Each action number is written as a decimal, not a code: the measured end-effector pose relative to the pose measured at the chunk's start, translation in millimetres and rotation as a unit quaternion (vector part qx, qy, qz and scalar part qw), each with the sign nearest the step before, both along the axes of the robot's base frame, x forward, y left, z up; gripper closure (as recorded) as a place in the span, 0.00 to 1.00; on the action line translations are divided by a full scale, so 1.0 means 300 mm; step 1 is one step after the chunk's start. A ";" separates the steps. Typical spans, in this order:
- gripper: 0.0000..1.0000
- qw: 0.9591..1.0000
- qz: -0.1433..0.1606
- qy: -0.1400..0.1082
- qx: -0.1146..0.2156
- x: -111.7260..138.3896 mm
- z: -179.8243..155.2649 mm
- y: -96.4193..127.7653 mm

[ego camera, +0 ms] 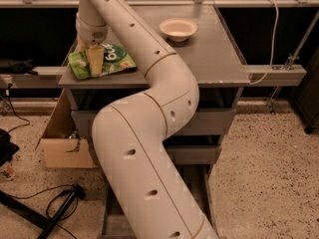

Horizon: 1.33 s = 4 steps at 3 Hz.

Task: Place green rice chip bag into bottom drawer

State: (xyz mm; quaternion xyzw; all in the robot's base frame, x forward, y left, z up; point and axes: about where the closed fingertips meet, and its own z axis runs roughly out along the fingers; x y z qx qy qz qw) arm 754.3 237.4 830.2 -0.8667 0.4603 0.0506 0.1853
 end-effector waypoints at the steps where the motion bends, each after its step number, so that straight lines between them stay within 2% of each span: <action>1: 0.96 1.000 0.000 0.000 0.000 0.000 0.000 0.000; 2: 1.00 1.000 0.000 0.000 0.000 -0.001 0.015 0.000; 3: 1.00 0.998 -0.041 -0.043 0.010 0.033 0.162 -0.114; 4: 1.00 0.993 -0.071 -0.086 0.044 -0.002 0.353 -0.230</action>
Offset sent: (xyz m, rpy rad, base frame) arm -0.0342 -0.0528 0.0408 -0.0384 -0.1005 -0.0856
